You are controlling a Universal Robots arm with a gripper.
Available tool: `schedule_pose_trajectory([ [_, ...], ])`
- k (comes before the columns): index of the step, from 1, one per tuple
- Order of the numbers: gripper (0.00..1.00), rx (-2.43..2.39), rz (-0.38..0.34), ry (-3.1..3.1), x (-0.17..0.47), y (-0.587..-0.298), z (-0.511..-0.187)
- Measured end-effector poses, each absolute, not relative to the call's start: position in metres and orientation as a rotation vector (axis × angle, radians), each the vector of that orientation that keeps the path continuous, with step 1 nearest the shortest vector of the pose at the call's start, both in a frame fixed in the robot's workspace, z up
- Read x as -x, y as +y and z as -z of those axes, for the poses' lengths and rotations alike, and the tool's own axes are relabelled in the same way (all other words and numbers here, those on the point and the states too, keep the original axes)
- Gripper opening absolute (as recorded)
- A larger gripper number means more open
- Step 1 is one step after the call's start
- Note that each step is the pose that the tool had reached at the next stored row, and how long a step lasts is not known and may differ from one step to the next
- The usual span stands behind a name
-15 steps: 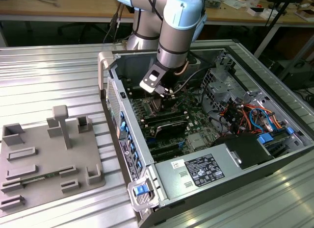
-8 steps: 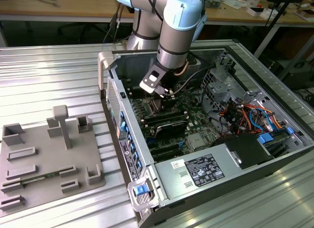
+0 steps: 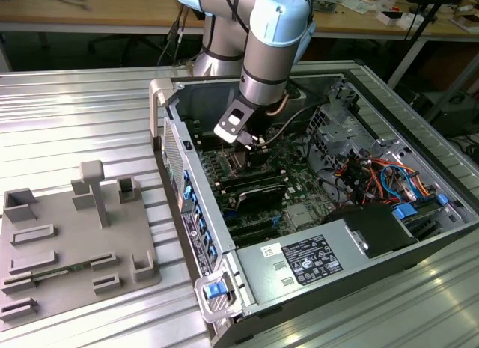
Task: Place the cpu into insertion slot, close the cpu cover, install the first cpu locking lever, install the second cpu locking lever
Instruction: 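Place the cpu into insertion slot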
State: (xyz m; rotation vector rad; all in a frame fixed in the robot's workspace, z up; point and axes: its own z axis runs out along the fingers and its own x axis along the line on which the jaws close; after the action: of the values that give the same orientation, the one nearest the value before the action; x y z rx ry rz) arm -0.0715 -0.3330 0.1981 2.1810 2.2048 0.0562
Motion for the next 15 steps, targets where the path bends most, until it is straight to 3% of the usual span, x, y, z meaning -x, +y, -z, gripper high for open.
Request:
schedule_pose_trajectory([
  [15, 0.55, -2.181, -0.058, 2.206, 0.071, -0.3328, -0.1975],
])
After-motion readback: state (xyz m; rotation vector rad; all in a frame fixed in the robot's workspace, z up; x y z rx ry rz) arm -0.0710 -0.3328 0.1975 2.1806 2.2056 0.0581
